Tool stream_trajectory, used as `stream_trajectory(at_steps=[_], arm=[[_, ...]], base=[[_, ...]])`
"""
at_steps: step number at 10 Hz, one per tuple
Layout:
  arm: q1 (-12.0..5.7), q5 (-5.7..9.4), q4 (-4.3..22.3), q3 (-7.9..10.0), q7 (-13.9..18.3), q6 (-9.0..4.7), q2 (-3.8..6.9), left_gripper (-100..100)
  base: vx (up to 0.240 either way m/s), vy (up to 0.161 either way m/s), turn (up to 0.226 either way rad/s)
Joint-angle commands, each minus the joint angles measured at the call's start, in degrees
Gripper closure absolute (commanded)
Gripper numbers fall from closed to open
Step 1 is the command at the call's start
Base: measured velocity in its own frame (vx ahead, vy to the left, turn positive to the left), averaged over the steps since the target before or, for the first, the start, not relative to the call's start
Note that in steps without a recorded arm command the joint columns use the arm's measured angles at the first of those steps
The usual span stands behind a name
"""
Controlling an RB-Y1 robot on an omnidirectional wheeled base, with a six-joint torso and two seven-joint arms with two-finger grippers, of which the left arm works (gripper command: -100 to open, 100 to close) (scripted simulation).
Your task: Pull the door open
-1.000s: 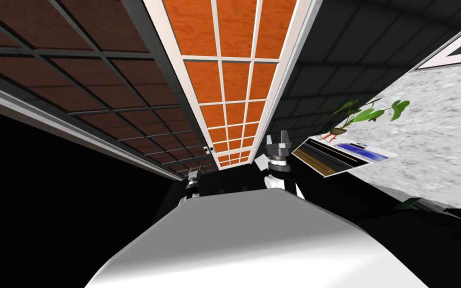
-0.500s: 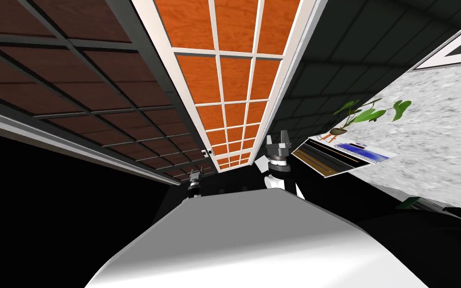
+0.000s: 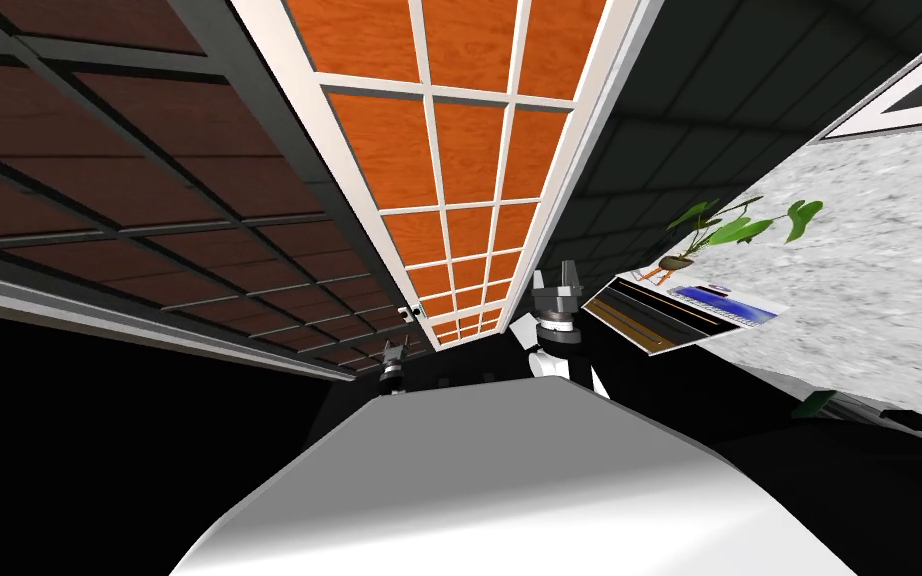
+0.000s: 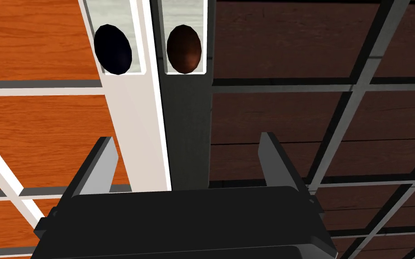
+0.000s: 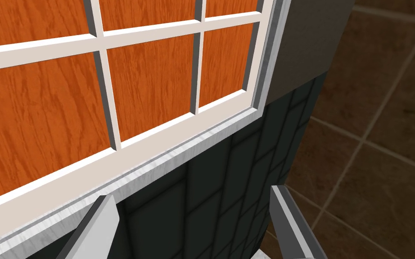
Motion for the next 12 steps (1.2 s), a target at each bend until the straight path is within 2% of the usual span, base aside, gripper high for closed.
stream_trajectory(at_steps=[1, 5, 6, 9, 12], arm=[[0.93, 0.38, 0.64, 0.94, -0.28, 0.11, 0.98, -100], [2.79, 1.44, 2.22, 3.47, -1.09, 0.4, 2.9, -100], [2.79, 1.44, 2.22, 3.47, -1.09, 0.4, 2.9, -100], [4.63, 2.79, 4.1, 6.57, -2.16, 0.75, 4.43, -100], [5.95, 4.04, 5.78, 9.38, -3.21, 1.06, 5.32, -100]], base=[[-0.086, 0.029, 0.045], [-0.168, 0.017, 0.021], [-0.138, 0.01, 0.01], [-0.152, 0.032, 0.003], [-0.175, 0.033, -0.014]])
